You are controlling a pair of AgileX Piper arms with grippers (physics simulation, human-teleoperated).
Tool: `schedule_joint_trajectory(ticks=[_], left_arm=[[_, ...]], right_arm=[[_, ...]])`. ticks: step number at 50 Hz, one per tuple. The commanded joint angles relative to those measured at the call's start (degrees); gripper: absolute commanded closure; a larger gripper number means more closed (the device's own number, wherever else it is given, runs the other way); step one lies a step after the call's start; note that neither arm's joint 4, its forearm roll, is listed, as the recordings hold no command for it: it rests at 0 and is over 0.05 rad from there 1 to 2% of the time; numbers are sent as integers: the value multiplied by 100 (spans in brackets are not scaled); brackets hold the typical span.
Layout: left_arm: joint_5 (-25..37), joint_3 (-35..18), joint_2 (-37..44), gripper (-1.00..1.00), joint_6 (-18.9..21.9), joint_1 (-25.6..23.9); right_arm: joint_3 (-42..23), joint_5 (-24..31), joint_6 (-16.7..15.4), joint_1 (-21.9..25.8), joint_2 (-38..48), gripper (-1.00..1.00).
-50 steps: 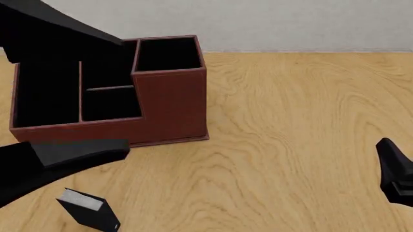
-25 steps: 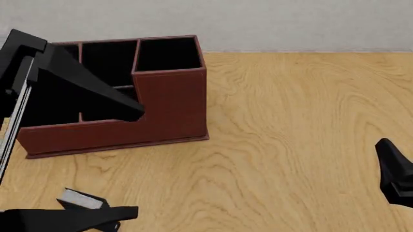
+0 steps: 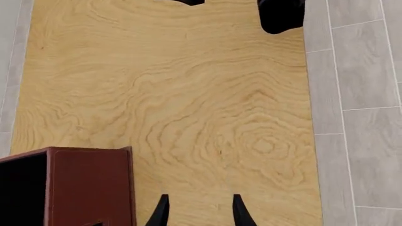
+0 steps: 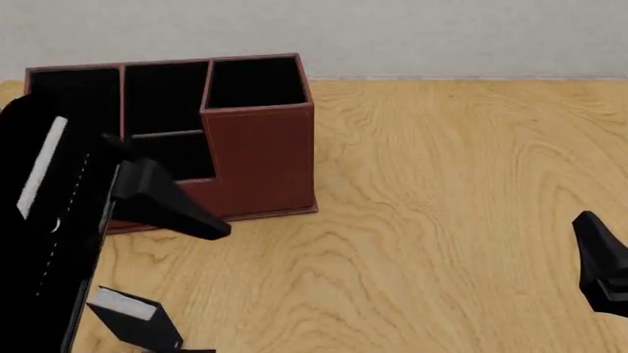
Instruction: Pick up the book and place it in the left compartment of the caddy.
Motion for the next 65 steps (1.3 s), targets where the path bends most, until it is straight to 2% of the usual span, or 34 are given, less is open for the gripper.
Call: schedule_joint_trajectory(ticks=[1, 14, 21, 33, 44, 55, 65], left_arm=[[29, 430, 64, -100, 28, 138], [146, 801, -20, -100, -235, 76], [213, 945, -81, -100, -236, 77], [230, 1105, -154, -100, -212, 185], [279, 1283, -254, -100, -30, 405], [293, 1405, -320, -100, -64, 473], [358, 1515, -424, -100, 114, 741]], right_arm=[[-2, 29, 22, -12, -43, -100], [2, -6, -2, -2, 2, -100], [-5, 13, -25, -4, -22, -100], [1, 82, 10, -8, -111, -100], [-3, 48, 37, -7, -69, -100], [-2, 95, 47, -19, -143, -100], [-7, 102, 99, -13, -148, -100]])
